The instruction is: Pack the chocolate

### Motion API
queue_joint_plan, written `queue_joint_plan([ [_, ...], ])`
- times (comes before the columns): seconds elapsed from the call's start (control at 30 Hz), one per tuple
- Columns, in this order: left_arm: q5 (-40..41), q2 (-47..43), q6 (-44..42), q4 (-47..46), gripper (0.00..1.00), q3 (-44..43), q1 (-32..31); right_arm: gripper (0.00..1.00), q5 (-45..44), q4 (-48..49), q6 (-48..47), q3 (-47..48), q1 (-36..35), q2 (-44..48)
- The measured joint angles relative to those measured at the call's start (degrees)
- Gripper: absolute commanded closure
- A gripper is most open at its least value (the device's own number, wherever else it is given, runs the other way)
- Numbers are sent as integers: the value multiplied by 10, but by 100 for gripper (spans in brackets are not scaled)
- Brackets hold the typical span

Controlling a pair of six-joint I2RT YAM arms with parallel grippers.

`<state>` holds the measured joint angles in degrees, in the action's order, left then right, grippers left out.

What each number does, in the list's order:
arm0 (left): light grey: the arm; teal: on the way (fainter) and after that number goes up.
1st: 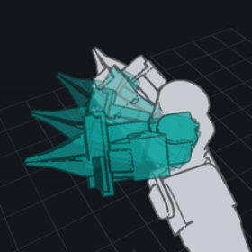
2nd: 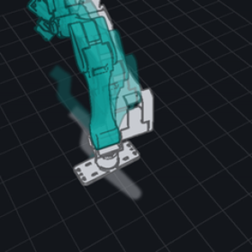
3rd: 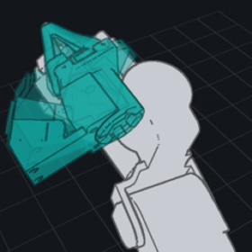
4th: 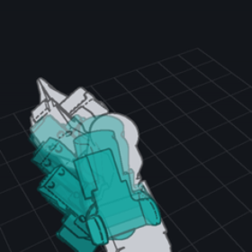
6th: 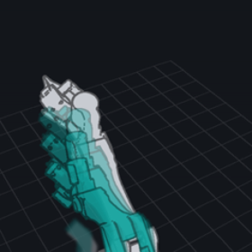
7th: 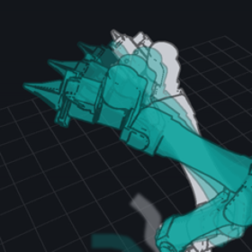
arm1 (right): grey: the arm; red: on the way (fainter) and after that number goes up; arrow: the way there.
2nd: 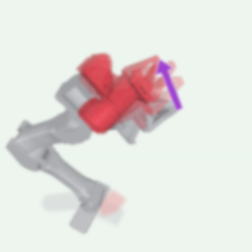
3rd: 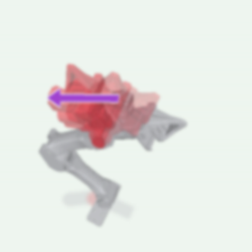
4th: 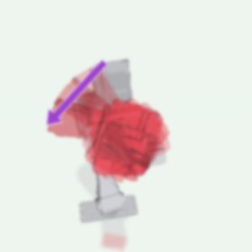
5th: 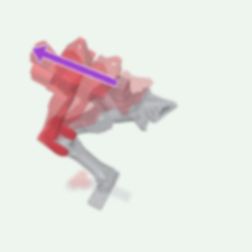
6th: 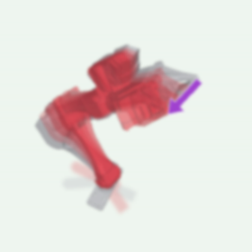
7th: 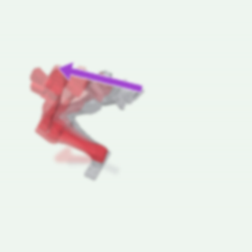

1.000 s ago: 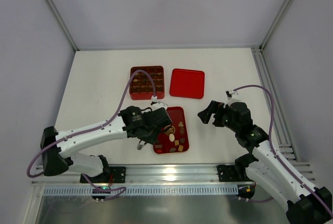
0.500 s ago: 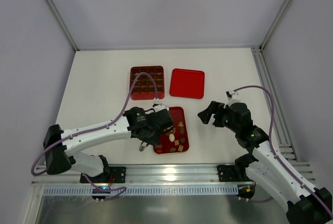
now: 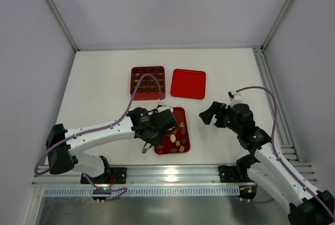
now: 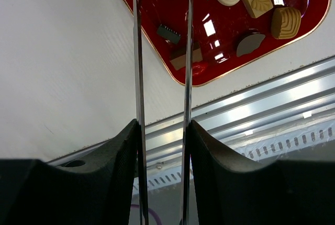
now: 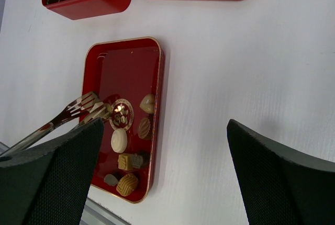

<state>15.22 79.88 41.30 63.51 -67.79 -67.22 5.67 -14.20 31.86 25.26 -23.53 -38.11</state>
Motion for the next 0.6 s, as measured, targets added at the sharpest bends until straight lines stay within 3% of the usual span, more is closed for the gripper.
queue_joint_plan([
  [0.6, 0, -1, -15, 15, 58, 0, 0, 0, 0, 0, 0, 0, 0, 0],
])
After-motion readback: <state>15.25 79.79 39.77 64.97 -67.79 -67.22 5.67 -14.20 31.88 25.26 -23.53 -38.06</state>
